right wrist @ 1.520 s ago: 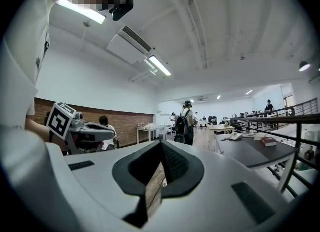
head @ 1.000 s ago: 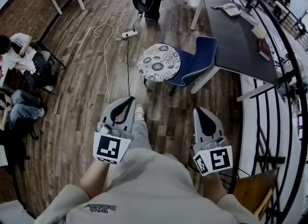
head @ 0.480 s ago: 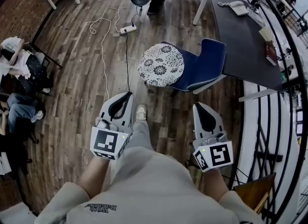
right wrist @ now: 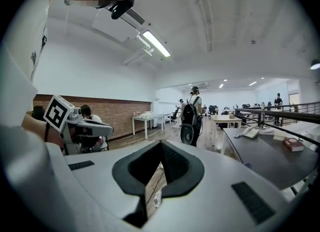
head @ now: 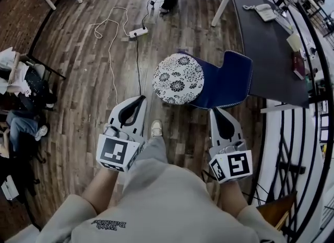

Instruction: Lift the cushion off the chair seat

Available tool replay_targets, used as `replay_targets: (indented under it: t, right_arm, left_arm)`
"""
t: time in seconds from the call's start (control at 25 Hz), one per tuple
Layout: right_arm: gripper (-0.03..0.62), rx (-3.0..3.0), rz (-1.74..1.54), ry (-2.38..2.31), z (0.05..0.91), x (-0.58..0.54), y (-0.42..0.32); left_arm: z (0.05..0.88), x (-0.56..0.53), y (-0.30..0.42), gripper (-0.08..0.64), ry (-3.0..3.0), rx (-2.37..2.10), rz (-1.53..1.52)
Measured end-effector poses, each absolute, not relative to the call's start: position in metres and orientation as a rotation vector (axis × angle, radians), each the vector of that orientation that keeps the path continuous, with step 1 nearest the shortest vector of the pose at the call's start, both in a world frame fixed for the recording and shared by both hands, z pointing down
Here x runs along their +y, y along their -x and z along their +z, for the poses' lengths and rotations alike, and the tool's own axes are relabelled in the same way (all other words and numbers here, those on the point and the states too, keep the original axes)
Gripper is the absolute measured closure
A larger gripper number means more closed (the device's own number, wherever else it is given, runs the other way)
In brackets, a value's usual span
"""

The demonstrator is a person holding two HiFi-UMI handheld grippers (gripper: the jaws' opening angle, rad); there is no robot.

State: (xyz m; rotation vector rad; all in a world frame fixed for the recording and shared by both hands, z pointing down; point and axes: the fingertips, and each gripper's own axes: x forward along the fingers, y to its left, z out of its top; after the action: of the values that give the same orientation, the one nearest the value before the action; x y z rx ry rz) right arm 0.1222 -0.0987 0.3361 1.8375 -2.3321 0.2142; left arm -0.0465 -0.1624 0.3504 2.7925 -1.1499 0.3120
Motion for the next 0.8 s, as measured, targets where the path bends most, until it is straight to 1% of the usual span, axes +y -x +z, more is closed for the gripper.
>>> replay_targets:
  t: [0.4, 0.8]
  right_arm:
    - [0.589, -2.271, 0.147, -1.886, 0.323, -0.192, -0.107]
    - [0.589, -2.261, 0.121, -1.892, 0.319, -0.231, -0.105]
  left_arm:
    - [0.335, -0.257, 0.039, 0.555, -2.864, -1.04, 0.293]
    - [0.329, -0.295, 0.041, 0.555, -2.862, -1.064, 0.254]
